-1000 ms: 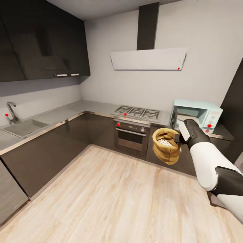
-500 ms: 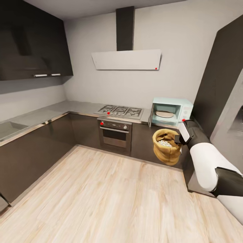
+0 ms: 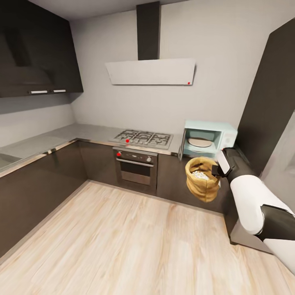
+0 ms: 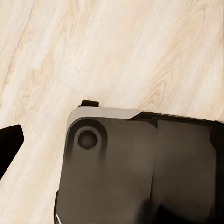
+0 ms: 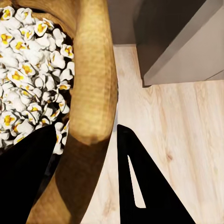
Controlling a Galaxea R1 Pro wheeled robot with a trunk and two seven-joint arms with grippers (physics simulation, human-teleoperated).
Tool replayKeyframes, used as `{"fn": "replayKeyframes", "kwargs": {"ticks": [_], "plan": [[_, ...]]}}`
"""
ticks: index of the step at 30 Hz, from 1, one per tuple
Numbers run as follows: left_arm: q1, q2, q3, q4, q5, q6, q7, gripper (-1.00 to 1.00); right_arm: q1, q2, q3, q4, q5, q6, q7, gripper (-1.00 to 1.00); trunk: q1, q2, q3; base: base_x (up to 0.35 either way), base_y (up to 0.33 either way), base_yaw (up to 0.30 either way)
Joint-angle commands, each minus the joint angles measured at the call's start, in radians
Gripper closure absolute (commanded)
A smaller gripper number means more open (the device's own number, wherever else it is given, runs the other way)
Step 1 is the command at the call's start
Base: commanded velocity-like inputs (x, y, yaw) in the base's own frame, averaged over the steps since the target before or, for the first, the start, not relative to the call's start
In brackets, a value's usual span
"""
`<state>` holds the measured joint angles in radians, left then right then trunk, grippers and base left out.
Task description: In the kitchen, take the popcorn bag from the countertop, put it into the microwave, and heat it until the popcorn is cooked so the cooked popcorn ends up inside the bag.
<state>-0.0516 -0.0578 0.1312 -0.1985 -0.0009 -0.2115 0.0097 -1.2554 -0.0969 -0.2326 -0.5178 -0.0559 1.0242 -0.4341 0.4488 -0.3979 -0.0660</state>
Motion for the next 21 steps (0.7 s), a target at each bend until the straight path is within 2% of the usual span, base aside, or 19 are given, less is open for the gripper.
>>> {"fn": "replayKeyframes", "kwargs": {"ticks": [1,8,21], "plan": [[-0.001,-0.001,0.004,0.001,0.000,-0.003,0.001,-1.00,-0.001,0.000,-0.002,-0.001,-0.006,0.001,-0.005,1.00,0.001,-0.002,-0.002,0.344,-0.003,0.000],[-0.001,-0.001,0.004,0.001,-0.001,-0.003,0.001,-1.00,-0.001,-0.001,-0.003,-0.002,-0.006,0.002,-0.006,1.00,0.001,-0.002,-0.002,0.343,-0.108,0.000],[-0.002,-0.001,0.005,0.001,0.001,-0.003,0.001,-1.00,-0.001,-0.002,-0.005,-0.001,-0.010,0.001,-0.005,1.00,0.001,-0.002,-0.002,0.324,-0.194,0.000]]}}
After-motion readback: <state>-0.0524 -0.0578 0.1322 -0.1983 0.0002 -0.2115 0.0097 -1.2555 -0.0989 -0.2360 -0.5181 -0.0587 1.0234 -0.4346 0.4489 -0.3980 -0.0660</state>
